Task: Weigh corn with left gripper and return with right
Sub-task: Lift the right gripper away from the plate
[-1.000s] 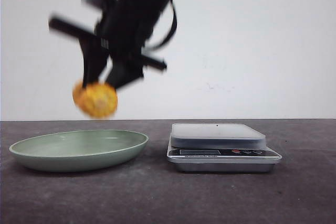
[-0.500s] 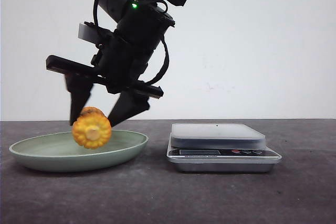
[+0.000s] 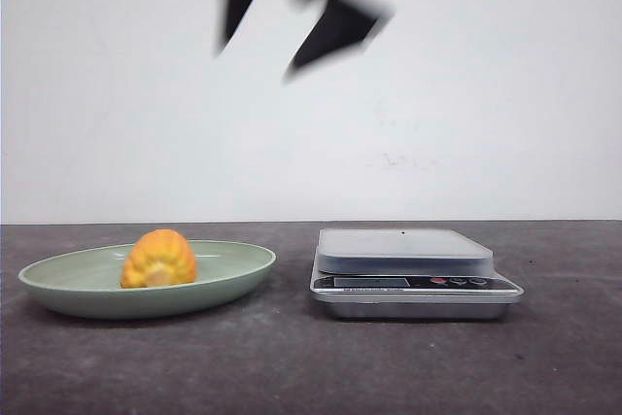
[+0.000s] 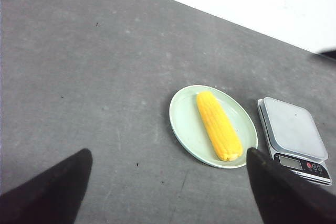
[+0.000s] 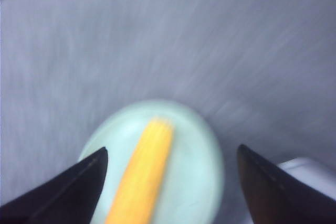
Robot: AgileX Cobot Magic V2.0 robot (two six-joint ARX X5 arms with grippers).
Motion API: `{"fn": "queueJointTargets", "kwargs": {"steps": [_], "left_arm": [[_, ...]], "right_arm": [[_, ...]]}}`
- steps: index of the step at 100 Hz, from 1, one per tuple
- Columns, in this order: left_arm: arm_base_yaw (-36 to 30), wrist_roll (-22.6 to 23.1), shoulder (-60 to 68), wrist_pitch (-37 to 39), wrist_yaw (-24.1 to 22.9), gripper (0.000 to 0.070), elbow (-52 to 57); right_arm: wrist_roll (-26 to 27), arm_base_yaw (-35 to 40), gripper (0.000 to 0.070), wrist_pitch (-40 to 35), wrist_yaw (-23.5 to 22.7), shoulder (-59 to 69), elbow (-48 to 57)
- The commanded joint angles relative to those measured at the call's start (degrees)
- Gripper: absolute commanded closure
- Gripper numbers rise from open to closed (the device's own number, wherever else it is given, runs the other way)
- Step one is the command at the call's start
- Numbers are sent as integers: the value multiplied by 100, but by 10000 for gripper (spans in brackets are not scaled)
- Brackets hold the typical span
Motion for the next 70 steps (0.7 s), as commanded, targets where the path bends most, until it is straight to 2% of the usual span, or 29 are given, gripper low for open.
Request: {"fn": "queueJointTargets", "kwargs": {"steps": [1,37,50,70], "left_arm": [[-11,127,4,96,-39,156,57],[-11,326,7,1200,-4,156,-367],[-11,326,9,1613,153,156,-706],[-11,433,28,2074,284,157,-1056]], "right_arm": [[-321,-286,207,-439,4,-575,87],[-933,-2527,219,-2817,-9,-3648,87],[-949,-2809,219,-3504,48,-4485,15],[-573,-2826,219,-3906,55,-5866,-684]]}}
